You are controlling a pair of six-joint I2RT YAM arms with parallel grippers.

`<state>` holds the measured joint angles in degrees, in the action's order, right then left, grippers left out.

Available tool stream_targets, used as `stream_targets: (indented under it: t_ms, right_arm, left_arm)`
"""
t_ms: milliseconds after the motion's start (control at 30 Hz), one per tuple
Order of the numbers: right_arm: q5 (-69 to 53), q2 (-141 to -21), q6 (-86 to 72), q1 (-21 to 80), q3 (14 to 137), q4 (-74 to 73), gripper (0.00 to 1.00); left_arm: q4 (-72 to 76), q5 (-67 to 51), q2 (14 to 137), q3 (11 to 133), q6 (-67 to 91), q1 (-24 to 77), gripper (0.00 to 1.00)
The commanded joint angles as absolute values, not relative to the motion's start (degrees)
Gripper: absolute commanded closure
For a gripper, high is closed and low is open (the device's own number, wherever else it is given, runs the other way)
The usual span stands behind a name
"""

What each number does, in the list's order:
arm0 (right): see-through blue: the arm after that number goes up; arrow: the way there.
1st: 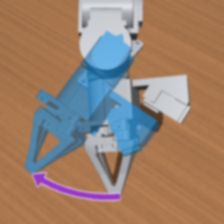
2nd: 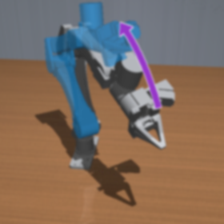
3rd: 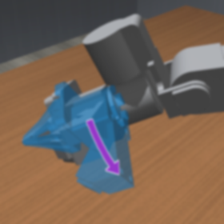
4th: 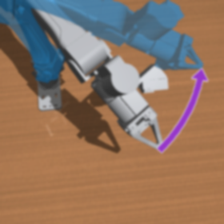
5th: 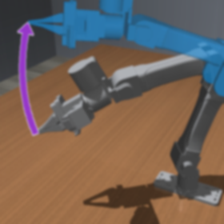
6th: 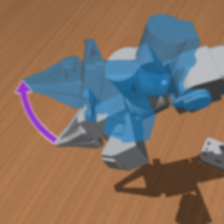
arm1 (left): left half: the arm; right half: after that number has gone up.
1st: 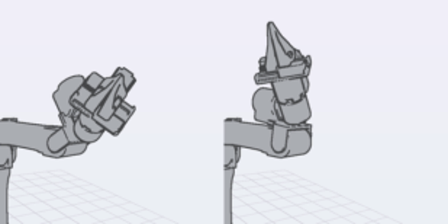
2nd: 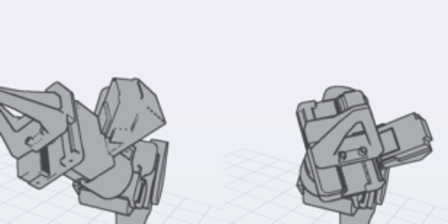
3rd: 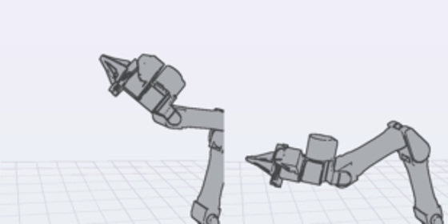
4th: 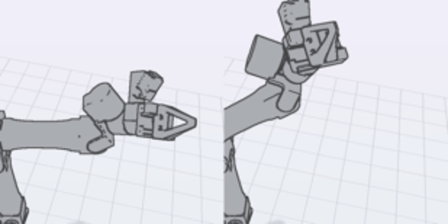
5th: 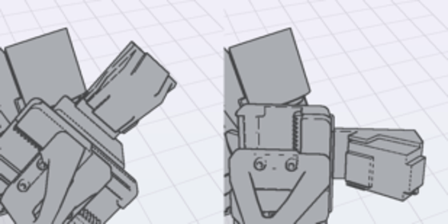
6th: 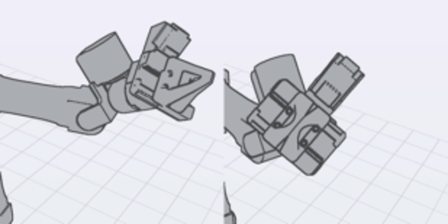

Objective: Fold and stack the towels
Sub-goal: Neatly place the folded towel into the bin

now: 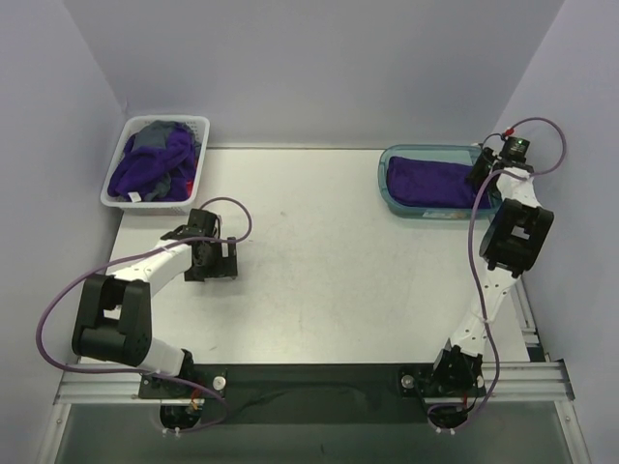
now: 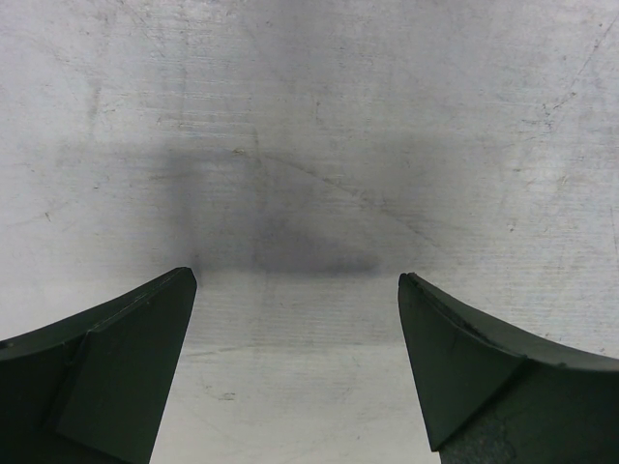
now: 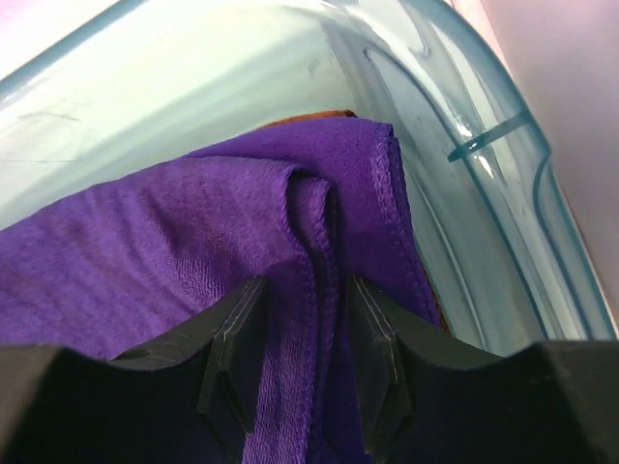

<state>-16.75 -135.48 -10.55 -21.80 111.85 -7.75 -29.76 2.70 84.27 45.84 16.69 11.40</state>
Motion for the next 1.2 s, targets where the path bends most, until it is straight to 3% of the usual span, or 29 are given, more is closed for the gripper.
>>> stream_targets:
  t_ms: [0, 233, 333, 467, 567, 867, 1033, 1167]
  right_arm:
    - [-16.17, -135.87, -12.56, -22.5, 116.36, -8.96, 0.63]
    - [-18.98, -139.04, -12.48, -22.5, 119.79, -10.28, 0.68]
    - [-19.34, -138.61, -11.43, -22.33, 119.97, -9.76, 0.75]
    - [-19.16, -137.99, -9.94, -22.24, 120.58, -9.14, 0.92]
    - [-18.02, -137.46, -8.27, -22.24, 121.11, -9.05, 0.98]
    - [-9.59, -136.32, -0.44, -21.36, 122.16, -6.51, 1.0]
    - [-6.69, -137.99, 4.73, -20.74, 123.75, -6.15, 0.94]
    - [-3.26, -138.52, 10.53, -19.25, 123.58, -5.71, 0.59]
  left_arm:
    - [-28.39, 2.2, 84.46, 48.16, 15.91, 10.99, 0.02]
    - [-28.39, 2.46, 84.73, 48.08, 15.82, 11.07, 0.03]
    - [-28.39, 2.46, 84.9, 47.99, 15.65, 11.07, 0.03]
    - [-28.39, 2.46, 85.17, 47.99, 15.73, 11.16, 0.03]
    - [-28.3, 2.46, 85.17, 47.99, 15.56, 11.07, 0.03]
    - [-28.39, 2.29, 85.52, 48.16, 15.47, 11.07, 0.03]
    - [-28.3, 2.11, 85.78, 48.08, 15.29, 11.16, 0.03]
    - [-28.39, 1.93, 85.87, 48.16, 15.38, 11.16, 0.03]
